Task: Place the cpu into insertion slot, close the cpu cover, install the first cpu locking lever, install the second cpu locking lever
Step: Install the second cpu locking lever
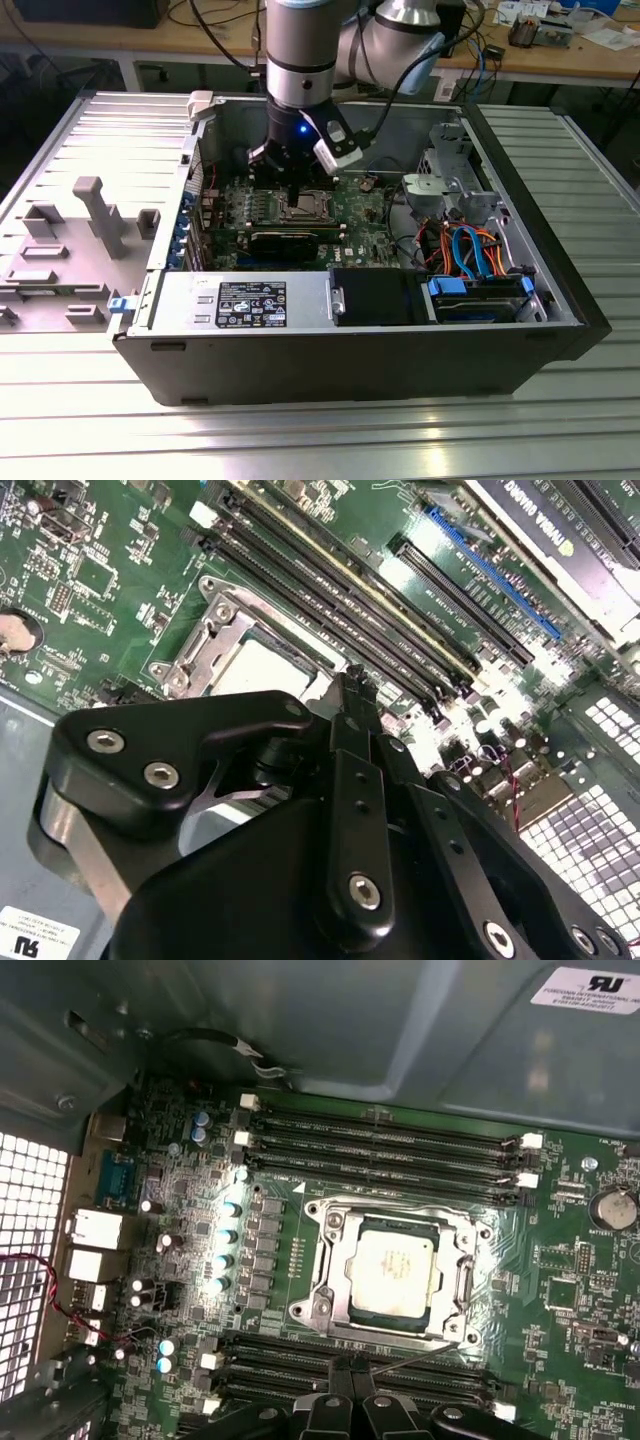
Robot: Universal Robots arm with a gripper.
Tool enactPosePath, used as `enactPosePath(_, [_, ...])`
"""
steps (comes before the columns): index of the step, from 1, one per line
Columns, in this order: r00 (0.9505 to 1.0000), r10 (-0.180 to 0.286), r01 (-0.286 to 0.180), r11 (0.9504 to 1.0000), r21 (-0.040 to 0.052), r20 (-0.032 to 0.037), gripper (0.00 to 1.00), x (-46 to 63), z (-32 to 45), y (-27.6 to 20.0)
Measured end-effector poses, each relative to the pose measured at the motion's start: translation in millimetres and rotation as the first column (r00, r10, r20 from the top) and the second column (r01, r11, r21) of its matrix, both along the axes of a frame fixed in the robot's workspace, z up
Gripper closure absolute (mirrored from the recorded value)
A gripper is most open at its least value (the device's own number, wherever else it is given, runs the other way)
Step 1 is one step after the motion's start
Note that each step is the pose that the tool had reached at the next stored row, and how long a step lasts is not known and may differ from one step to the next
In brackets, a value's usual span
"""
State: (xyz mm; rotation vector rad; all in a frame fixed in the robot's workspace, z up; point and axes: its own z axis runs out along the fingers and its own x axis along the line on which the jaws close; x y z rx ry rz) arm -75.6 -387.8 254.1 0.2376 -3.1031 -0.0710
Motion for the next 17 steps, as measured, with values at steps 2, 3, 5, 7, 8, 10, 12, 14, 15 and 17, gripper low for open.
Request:
enactPosePath(2, [1.0000,0.002,-0.002,1.0000,-0.0004,-0.0017,0.89,-0.1,-3.2,-0.8])
enactPosePath(3, [1.0000,0.008,-0.008,1.0000,-0.0003,-0.0022,0.89,0.0,-5.6,-0.8])
enactPosePath(5, [0.9998,0.020,-0.020,0.9998,-0.0003,-0.0026,0.89,-1.7,-8.5,-0.8])
enactPosePath(7, [0.9998,0.020,-0.020,0.9998,-0.0003,-0.0026,0.89,-6.2,-11.4,-0.8])
enactPosePath(8, [0.9998,0.020,-0.020,0.9998,-0.0003,-0.0026,0.89,-7.8,-11.8,-0.8])
enactPosePath(10, [0.9998,0.020,-0.020,0.9998,-0.0001,-0.0025,0.89,-10.3,-14.0,-0.7])
enactPosePath(12, [0.9998,0.020,-0.020,0.9998,0.0083,-0.0026,0.89,-11.2,-15.5,-1.2])
enactPosePath(14, [0.9998,0.020,-0.020,0.9997,0.0135,-0.0024,0.89,-11.3,-18.5,-2.1])
enactPosePath(15, [0.9998,0.020,-0.020,0.9996,0.0182,-0.0022,0.89,-11.7,-20.2,-3.9])
enactPosePath(17, [0.9998,0.020,-0.020,0.9995,0.0254,-0.0020,0.89,-12.4,-21.2,-5.6])
